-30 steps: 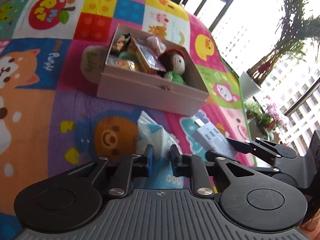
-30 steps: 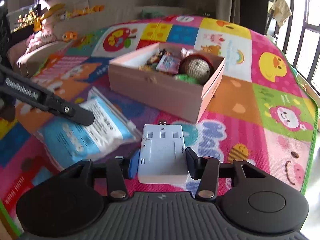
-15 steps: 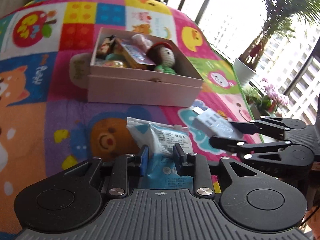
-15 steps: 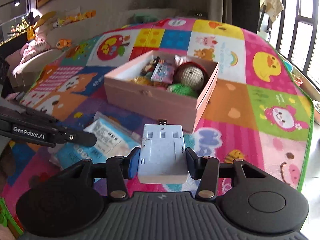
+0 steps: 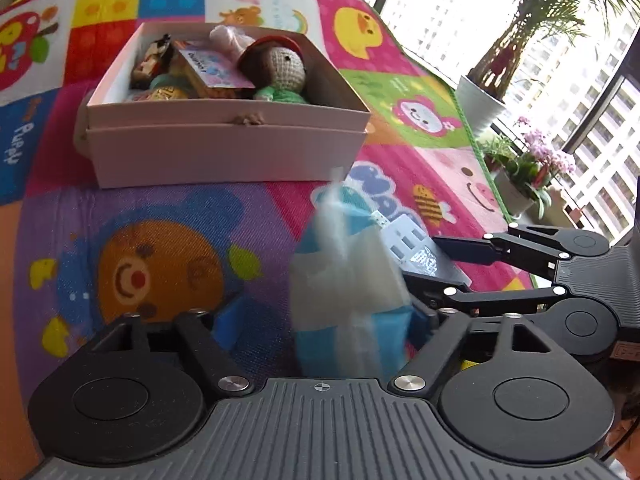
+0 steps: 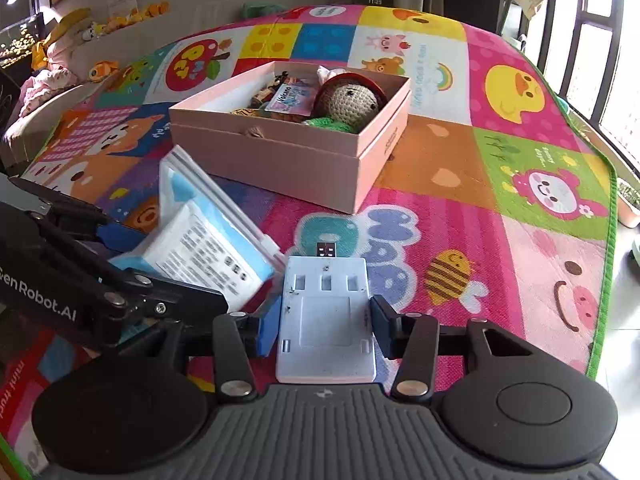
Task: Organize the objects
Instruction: 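Carry the bag over the pink box with left tool while right tool follows, then drop bag into pink box with left tool while right tool drops device inside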
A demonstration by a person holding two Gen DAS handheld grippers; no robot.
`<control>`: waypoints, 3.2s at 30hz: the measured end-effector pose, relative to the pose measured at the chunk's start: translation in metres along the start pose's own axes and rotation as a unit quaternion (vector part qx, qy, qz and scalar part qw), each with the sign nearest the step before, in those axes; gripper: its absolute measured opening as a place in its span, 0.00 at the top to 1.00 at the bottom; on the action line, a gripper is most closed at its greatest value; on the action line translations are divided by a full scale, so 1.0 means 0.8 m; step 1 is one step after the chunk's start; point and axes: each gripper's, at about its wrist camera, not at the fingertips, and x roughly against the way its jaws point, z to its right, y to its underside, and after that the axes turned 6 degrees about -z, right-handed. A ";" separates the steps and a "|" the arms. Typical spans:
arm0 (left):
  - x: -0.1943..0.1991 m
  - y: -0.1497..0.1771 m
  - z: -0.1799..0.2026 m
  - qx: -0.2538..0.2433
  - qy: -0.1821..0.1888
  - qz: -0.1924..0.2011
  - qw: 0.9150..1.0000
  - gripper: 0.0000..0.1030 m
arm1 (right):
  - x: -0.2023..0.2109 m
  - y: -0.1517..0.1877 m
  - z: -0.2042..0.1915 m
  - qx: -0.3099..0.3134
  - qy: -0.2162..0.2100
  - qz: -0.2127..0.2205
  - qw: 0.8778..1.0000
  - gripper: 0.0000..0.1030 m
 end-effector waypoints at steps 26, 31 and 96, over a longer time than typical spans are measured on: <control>0.003 -0.162 -0.141 0.096 0.010 0.138 0.986 0.43 | 0.021 -0.024 0.022 -0.028 0.019 0.028 0.999 0.54; 0.046 -0.159 -0.163 0.122 0.006 0.209 0.970 0.46 | 0.020 -0.042 0.027 -0.034 0.031 0.039 0.998 0.54; 0.037 -0.087 -0.235 0.185 -0.153 0.129 0.962 0.02 | -0.098 -0.130 -0.061 0.046 0.061 0.045 0.996 0.39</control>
